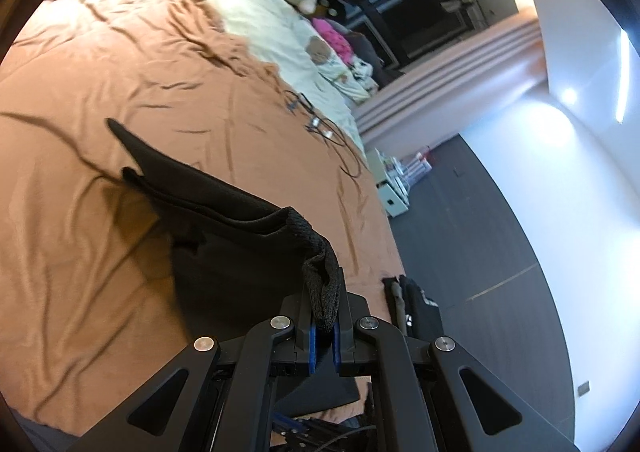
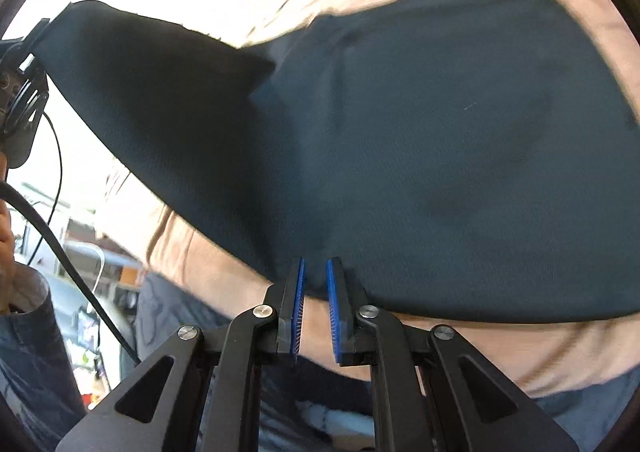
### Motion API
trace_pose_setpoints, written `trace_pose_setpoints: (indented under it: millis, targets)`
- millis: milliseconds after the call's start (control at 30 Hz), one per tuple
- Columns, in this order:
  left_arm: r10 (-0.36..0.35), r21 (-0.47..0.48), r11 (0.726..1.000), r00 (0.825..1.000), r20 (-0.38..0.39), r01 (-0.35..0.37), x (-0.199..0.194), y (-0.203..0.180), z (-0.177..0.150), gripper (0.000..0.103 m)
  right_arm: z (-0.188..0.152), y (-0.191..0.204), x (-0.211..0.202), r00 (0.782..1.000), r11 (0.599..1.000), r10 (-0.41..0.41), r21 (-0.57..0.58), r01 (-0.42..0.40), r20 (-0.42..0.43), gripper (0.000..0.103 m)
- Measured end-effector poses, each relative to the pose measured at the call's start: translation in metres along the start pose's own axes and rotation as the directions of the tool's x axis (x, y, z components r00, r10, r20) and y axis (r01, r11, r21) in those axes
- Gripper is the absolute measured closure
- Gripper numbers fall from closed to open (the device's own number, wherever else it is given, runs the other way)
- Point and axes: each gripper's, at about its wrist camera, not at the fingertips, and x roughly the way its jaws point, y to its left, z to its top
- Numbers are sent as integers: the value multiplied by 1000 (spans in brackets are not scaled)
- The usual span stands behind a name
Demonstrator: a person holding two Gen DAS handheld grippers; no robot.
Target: Fold small clothes
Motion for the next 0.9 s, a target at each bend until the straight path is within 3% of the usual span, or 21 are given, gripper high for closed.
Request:
trace_pose_setpoints:
  millis: [167,200,267,300,333,667,900]
  targets:
    - [-14,36,999,999,-41,15,23,-22,-4,98,0,-20,-31,999,1000,1,7,-2,47,91]
    - [-17,42,999,999,-51,19,29,-27,-6,98,-1,-22,-34,999,1000,2,10,-2,51,86]
    - [-20,53,998,997,-70,23,41,-35,-7,98,-4,-29,-44,997,1000,3,15,-4,72,57]
    - [-20,58,998,997,-80,25,46,-38,-9,98,-7,-30,-48,996,1000,2,16,-3,84,36]
    - [-20,62,998,996,-88,26,49,-41,-10,98,-9,-35,-55,994,1000,-1,16,-1,109,33]
    - [-19,144,988,977,-211,50,111,-87,-40,98,-34,-70,-89,982,997,-19,70,5,189,33]
    - [13,182,982,949,-314,47,157,-100,-72,98,-52,-98,-109,977,991,-32,137,3,210,33]
